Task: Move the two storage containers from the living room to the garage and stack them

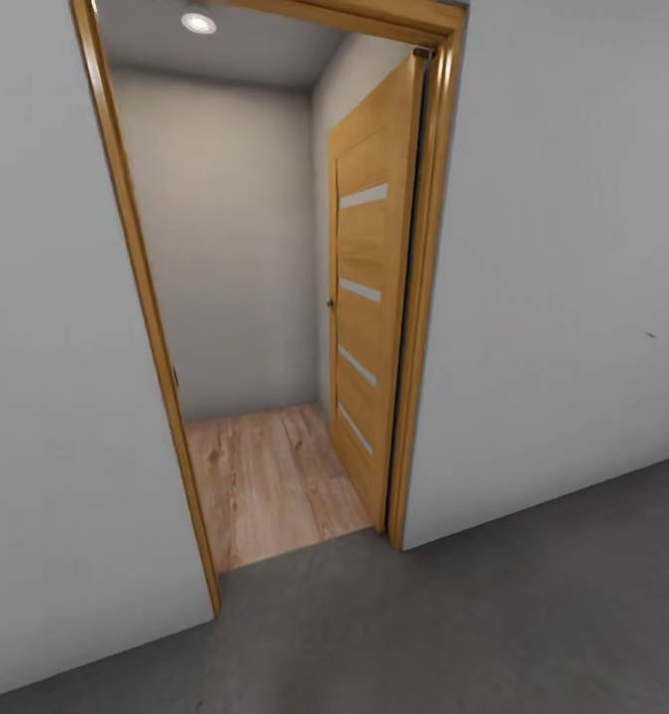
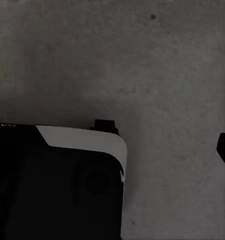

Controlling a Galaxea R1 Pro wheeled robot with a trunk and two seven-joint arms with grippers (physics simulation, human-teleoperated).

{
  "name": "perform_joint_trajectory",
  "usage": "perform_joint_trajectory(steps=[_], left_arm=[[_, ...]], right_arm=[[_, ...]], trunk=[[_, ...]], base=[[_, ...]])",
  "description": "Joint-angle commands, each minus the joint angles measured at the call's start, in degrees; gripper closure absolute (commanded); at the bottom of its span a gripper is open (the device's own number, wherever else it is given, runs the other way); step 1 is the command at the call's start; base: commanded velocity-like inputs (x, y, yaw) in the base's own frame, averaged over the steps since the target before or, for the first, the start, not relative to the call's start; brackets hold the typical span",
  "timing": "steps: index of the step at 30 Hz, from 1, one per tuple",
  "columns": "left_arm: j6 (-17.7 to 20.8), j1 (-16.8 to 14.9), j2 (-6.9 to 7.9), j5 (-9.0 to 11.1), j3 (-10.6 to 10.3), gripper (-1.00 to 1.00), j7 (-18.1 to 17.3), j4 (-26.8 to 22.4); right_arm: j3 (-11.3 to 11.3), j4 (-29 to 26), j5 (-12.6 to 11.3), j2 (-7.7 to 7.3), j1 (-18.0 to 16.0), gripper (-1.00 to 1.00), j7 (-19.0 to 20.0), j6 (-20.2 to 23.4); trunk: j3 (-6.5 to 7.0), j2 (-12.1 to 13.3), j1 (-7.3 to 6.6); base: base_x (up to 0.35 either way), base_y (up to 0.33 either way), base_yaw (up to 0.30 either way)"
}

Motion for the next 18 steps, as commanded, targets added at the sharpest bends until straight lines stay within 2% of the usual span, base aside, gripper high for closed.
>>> perform_joint_trajectory(steps=[1, 7, 18], left_arm=[[-0.14, -0.05, 0.01, 0.15, 0.47, -1.00, -0.13, 0.06], [-0.12, -0.05, 0.02, 0.17, 0.47, -1.00, -0.13, 0.06], [-0.04, -0.05, 0.02, 0.25, 0.44, -1.00, -0.05, 0.06]], right_arm=[[0.46, 0.19, -0.23, 0.03, -0.08, -1.00, -0.24, -0.32], [0.46, 0.19, -0.23, 0.03, -0.08, -1.00, -0.50, -0.32], [0.46, 0.19, -0.23, 0.03, -0.08, -1.00, -0.69, -0.32]], trunk=[[-0.07, -0.04, 0.03], [-0.07, -0.04, 0.03], [-0.07, -0.04, 0.03]], base=[[0.302, -0.137, 0.000], [0.306, -0.123, 0.038], [0.314, -0.043, 0.249]])
